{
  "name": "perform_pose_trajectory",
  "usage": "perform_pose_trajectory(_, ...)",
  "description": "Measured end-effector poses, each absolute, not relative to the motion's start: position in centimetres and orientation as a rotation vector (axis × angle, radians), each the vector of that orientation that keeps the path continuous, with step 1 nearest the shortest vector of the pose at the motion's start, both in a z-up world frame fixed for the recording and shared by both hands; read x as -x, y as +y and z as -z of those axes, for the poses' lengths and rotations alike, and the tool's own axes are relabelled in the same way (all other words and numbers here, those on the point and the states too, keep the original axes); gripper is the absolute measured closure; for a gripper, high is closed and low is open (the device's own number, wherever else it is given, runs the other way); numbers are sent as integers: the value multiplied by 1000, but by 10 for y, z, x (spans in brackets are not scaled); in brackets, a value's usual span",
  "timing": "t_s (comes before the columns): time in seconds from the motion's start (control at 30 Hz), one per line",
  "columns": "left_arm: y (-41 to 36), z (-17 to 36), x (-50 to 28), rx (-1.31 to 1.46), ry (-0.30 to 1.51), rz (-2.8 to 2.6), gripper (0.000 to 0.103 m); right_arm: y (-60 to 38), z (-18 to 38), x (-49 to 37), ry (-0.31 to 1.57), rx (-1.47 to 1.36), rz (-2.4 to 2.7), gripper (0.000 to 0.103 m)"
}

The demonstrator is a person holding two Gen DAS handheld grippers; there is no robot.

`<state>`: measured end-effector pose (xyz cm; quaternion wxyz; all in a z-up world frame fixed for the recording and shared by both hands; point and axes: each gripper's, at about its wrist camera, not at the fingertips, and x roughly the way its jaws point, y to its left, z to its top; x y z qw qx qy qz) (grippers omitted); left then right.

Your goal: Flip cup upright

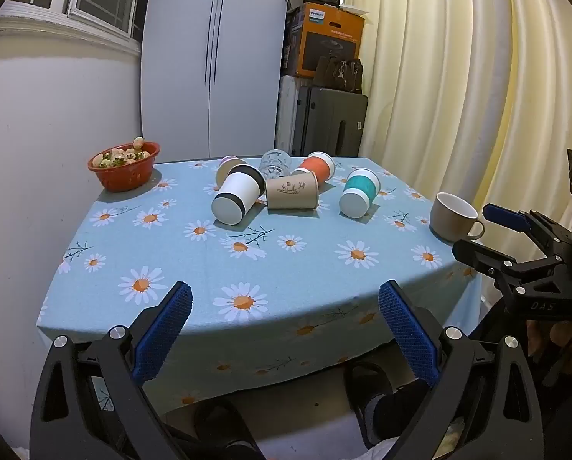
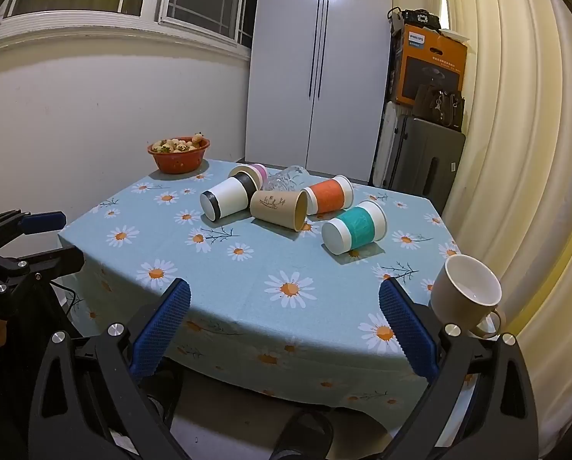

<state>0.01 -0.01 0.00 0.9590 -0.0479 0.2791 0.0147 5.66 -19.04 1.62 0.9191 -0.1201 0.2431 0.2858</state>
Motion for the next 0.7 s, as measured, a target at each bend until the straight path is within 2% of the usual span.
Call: perform_pose_trajectory(0.7,-1,1,-1,97,569,-30,7,-188,-13,-59,510,256,-587,5)
